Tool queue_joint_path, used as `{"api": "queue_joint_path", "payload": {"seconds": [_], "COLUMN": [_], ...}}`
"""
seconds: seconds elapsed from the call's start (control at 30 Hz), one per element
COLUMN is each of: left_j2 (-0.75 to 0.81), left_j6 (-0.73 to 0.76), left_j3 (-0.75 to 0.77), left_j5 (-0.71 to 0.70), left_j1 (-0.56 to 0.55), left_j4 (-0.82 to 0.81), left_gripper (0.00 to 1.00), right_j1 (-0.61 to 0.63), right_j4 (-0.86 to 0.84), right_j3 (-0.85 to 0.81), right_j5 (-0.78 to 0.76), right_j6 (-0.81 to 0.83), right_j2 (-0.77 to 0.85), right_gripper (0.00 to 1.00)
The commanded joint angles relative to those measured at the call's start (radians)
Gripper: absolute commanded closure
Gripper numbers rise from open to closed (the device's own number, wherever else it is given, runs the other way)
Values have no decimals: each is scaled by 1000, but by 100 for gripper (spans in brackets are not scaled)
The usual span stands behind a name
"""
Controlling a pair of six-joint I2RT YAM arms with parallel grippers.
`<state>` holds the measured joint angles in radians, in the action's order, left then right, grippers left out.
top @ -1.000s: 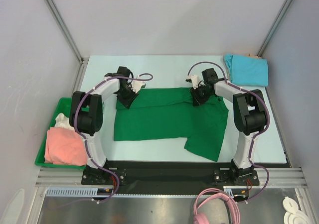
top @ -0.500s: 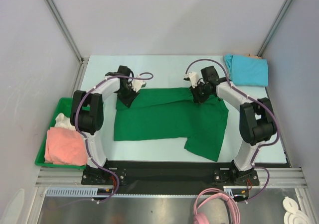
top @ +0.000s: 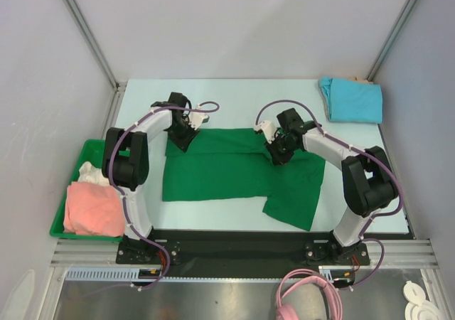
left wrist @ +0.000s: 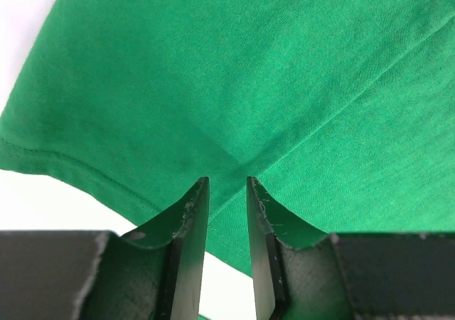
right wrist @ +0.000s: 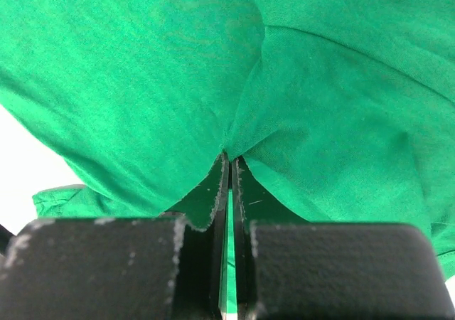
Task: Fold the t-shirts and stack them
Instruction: Fold the tshirt
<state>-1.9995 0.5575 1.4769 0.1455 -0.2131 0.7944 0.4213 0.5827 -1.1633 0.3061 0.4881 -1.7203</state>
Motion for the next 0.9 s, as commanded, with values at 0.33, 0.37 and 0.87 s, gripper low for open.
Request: {"api": "queue_joint_path", "payload": {"seconds": [0.33,0.37,0.87], "left_j2": [24,21,-130], "left_j6": [-13,-13,33], "left_j3": [22,26,172], "left_j5": [0,-3,-6], "left_j1": [1,3,46], "left_j4": [-7,-6,78], "left_gripper": [66,66,64], "right_j1": [-16,-60,-619], "right_j4": [-26,-26,422], "right_j3": [-76,-88,-286], "right_j5": [1,20,542], "right_j6": [-35,-64,177], "right_j2": [30,37,-183], "right_gripper": [61,59,57]}}
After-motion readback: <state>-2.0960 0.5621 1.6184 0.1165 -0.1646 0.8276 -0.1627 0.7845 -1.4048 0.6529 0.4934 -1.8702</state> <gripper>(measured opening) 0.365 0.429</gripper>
